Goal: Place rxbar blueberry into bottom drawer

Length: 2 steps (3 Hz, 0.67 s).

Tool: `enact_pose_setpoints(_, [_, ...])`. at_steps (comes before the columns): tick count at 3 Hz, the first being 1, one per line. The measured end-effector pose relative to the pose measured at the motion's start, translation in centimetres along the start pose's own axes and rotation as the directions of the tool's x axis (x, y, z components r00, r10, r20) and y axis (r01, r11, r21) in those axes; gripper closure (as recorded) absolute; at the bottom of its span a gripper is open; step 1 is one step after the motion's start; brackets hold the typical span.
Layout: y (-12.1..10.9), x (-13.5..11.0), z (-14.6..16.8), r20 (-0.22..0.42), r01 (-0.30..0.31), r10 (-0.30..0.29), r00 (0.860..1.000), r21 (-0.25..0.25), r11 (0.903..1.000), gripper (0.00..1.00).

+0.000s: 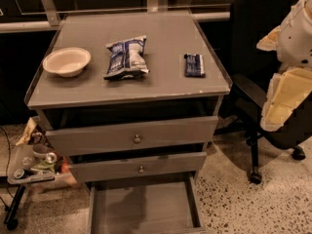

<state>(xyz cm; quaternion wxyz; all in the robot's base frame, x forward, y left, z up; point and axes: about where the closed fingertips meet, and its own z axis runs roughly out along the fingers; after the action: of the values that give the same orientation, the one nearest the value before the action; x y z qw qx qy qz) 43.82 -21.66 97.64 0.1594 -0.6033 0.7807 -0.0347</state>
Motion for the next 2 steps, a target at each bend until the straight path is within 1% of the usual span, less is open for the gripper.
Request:
enact_pose_setpoints(1, [0.0, 0.0, 0.0, 0.0, 0.0, 0.0, 1.0, 0.0, 1.0, 0.0])
enact_pose_setpoints(2, [-0.56, -0.35, -0.08, 0.0, 0.01, -0.01, 1.0, 0.023, 0.9997, 0.0])
